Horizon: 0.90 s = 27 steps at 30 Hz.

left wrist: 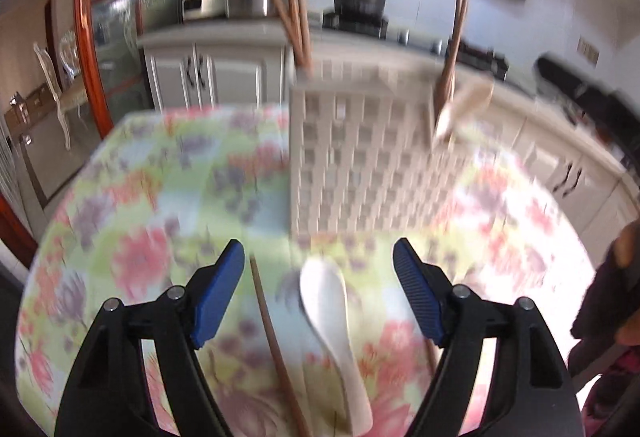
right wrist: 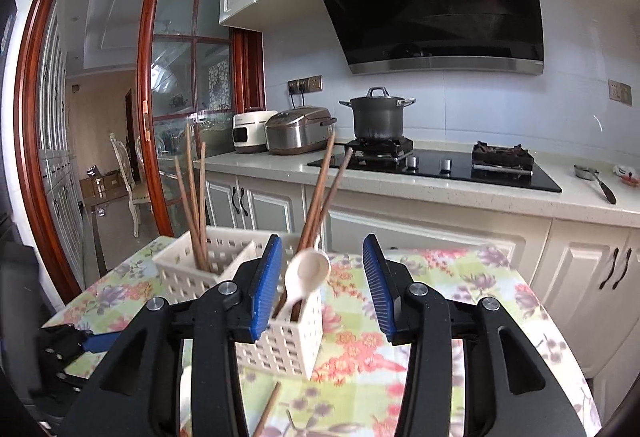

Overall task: Organize utensils
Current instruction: 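Lower the white spoon into the basket with the left tool and open it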

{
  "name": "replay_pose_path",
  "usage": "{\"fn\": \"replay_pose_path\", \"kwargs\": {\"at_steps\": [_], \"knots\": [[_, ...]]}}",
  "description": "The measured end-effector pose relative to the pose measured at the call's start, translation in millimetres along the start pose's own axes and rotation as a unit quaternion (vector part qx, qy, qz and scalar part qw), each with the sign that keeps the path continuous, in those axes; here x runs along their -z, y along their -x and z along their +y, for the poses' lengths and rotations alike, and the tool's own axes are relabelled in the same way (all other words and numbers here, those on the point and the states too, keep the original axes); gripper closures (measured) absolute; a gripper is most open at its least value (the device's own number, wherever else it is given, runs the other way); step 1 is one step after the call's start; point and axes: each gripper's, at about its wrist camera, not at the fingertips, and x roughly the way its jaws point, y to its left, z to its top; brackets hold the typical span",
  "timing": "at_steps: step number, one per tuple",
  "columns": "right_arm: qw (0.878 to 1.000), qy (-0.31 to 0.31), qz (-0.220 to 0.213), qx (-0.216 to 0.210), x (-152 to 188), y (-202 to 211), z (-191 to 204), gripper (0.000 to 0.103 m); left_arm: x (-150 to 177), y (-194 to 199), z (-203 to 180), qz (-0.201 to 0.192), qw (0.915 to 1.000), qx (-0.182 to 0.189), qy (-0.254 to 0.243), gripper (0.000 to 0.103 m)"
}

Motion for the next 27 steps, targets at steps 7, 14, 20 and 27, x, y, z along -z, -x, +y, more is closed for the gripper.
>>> {"fn": "replay_pose_path", "kwargs": {"at_steps": [7,14,20,27], "knots": [[1.000,-0.015,0.019,-0.003,24.4,11.6,-10.9,0.062,24.6,-38.4,-8.8,0.079,0.9968,0.012,-0.002,0.038],[0.999,-0.031,0.031,-0.012,32.6,5.5,-17.0,0.062,22.6,-56.1,-7.1,0.089,0.9957,-0.023,-0.007,0.053],[0.998,-0.043,0.037,-0.014,38.1,2.3,-19.7,0.062,19.3,-53.5,-12.8,0.080,0.9965,-0.017,-0.014,0.069],[0.998,-0.043,0.035,-0.013,37.5,7.0,-18.7,0.062,19.7,-23.8,-16.8,0.036,0.9993,-0.003,-0.012,0.069]]}}
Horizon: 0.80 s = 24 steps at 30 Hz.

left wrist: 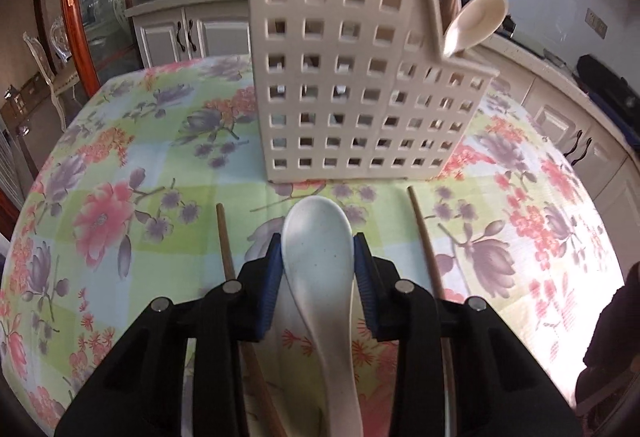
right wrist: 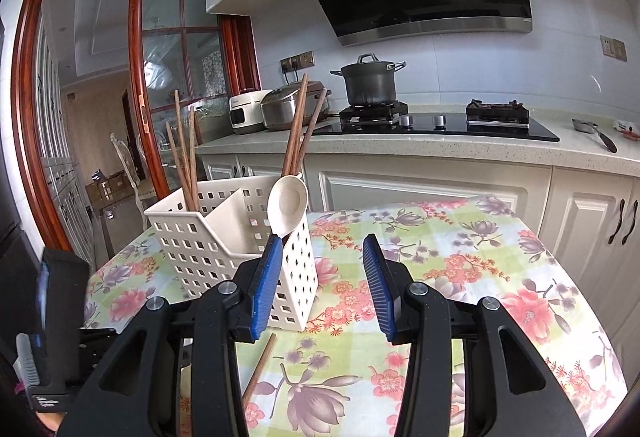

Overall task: Organize utensils
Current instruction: 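Lower the white spoon into the basket with the left tool and open it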

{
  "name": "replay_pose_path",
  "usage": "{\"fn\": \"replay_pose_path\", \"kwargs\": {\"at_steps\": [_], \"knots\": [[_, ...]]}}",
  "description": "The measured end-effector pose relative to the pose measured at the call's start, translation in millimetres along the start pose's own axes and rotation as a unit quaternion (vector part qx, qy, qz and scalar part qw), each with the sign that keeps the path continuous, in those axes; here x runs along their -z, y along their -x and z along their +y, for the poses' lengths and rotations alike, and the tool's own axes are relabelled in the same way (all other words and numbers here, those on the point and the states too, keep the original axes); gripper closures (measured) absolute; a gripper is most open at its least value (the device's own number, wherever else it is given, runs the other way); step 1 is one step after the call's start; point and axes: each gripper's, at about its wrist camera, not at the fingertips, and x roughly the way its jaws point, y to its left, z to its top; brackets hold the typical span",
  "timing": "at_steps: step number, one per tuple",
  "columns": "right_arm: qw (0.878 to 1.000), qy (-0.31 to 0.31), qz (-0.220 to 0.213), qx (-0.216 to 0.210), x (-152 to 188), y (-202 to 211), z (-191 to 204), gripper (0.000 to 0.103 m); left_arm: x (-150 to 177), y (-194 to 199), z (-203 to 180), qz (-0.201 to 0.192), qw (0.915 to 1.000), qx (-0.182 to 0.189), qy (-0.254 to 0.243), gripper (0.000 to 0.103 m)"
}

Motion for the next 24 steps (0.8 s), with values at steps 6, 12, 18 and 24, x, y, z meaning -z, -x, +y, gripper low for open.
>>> {"fn": "replay_pose_path", "kwargs": {"at_steps": [6,12,18,24], "knots": [[1.000,0.004,-0.007,-0.005,-4.3,4.9,8.2,0.062,-15.1,56.2,-6.4,-0.079,0.9968,0.005,-0.006,0.069],[1.000,0.002,-0.012,-0.006,-7.0,9.2,11.9,0.062,-39.5,105.7,-15.2,-0.151,0.9884,0.009,-0.017,0.070],[1.000,0.002,-0.011,-0.004,-7.0,9.6,11.7,0.062,-71.2,126.1,-25.0,-0.172,0.9846,0.012,-0.031,0.070],[1.000,-0.007,-0.010,0.001,-6.7,7.3,5.0,0.062,-108.2,146.5,-29.6,-0.188,0.9813,0.013,-0.042,0.070]]}}
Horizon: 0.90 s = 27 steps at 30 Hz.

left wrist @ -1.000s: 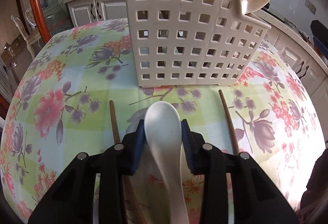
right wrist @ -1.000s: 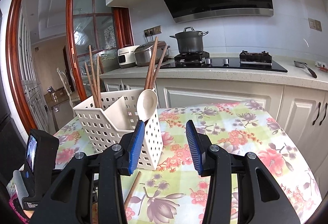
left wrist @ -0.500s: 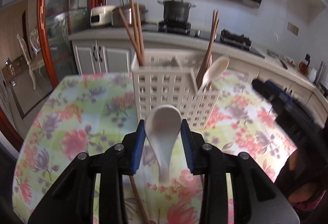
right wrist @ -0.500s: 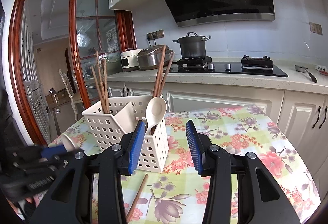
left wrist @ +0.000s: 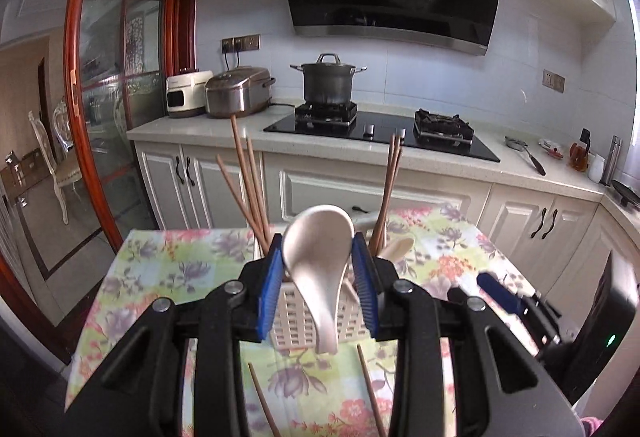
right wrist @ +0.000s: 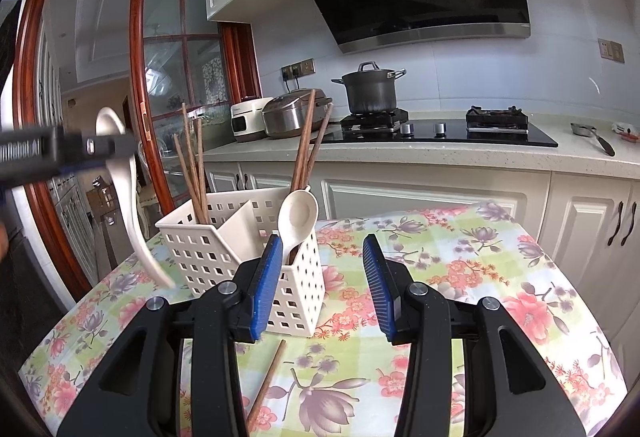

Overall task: Organize utensils
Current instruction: 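Lower the white spoon into the basket with the left tool and open it, then move both open tools down to the two remaining wooden chopsticks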

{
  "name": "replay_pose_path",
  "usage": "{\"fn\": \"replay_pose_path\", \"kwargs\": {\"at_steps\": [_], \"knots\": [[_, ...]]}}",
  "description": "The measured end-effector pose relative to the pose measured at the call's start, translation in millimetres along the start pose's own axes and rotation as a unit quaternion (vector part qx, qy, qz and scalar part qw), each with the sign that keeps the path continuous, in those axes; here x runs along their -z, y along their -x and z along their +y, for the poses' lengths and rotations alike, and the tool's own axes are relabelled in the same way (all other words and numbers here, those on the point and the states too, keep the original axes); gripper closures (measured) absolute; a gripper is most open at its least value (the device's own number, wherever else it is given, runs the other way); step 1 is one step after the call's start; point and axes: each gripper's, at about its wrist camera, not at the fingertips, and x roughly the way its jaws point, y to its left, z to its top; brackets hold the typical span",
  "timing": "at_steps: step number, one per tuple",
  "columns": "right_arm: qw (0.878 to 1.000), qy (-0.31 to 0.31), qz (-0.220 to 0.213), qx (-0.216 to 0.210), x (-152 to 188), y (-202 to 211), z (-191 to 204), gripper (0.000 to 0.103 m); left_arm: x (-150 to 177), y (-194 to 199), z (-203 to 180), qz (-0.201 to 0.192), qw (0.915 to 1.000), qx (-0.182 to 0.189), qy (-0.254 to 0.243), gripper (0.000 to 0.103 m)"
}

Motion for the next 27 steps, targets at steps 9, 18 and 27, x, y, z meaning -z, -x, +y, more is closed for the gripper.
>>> {"fn": "replay_pose_path", "kwargs": {"at_steps": [9,18,27], "knots": [[1.000,-0.003,0.004,-0.001,0.7,-5.4,-2.1,0.062,-49.2,-31.4,5.7,-0.035,0.9990,-0.026,0.007,0.070],[1.000,-0.005,0.015,0.003,2.8,-17.7,-8.4,0.062,-10.6,-95.9,20.4,0.025,0.9985,-0.035,0.034,0.054],[0.999,-0.004,0.037,0.006,14.0,-20.5,-3.0,0.062,30.2,-77.2,39.1,0.021,0.9974,-0.054,0.043,0.028]]}}
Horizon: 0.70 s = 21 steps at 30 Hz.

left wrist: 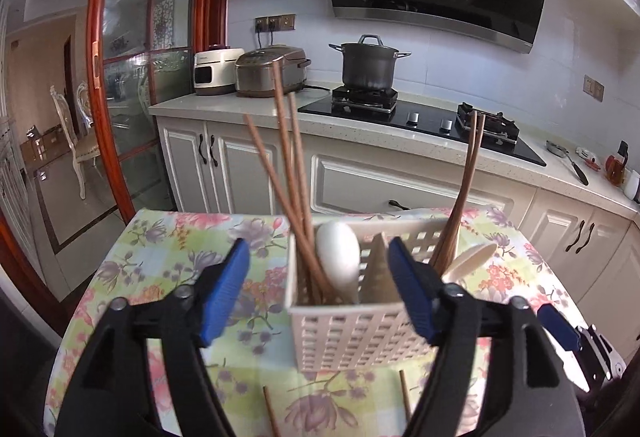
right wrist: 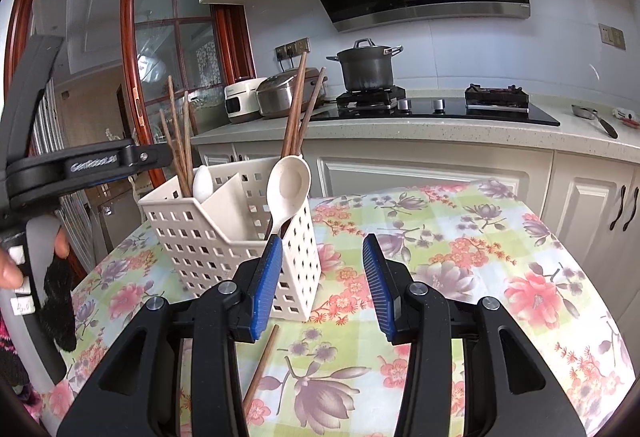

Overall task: Organize utensils
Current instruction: 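Move both open tools down to the two remaining wooden chopsticks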

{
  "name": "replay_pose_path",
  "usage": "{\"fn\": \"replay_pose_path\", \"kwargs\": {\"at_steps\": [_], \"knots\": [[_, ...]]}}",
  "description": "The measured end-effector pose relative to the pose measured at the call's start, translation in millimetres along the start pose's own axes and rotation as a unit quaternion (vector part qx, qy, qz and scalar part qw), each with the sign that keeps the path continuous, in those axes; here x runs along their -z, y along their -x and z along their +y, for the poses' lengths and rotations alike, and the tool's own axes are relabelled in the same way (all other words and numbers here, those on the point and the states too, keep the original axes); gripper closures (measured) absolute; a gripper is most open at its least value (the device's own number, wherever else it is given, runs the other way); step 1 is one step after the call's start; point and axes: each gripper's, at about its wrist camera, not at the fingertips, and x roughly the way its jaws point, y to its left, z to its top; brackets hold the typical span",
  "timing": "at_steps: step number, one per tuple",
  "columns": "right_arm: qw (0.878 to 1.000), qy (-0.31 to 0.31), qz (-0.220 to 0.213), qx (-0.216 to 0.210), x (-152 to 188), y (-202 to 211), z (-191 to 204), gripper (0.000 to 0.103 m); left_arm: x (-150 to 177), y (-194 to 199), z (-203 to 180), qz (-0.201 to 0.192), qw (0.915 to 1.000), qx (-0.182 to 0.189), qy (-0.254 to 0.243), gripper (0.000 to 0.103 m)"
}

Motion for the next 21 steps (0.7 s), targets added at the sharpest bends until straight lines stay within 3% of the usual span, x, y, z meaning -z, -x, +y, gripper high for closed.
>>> {"fn": "replay_pose_path", "kwargs": {"at_steps": [5,8,14,21], "knots": [[0.999,-0.001,0.037,-0.001,10.0,-4.1,7.5,0.062,34.3,10.0,17.0,0.015,0.9998,-0.009,0.013,0.011],[0.998,0.004,0.059,0.001,18.2,-7.0,14.7,0.062,58.1,10.5,25.9,0.041,0.9989,-0.014,0.017,0.007],[0.994,0.012,0.109,0.001,35.5,-18.6,27.1,0.061,101.1,3.8,41.9,0.105,0.9940,-0.022,0.018,0.006],[0.987,0.025,0.159,-0.003,52.3,-34.8,37.2,0.058,128.5,-2.6,52.2,0.140,0.9891,-0.022,0.040,0.006]]}}
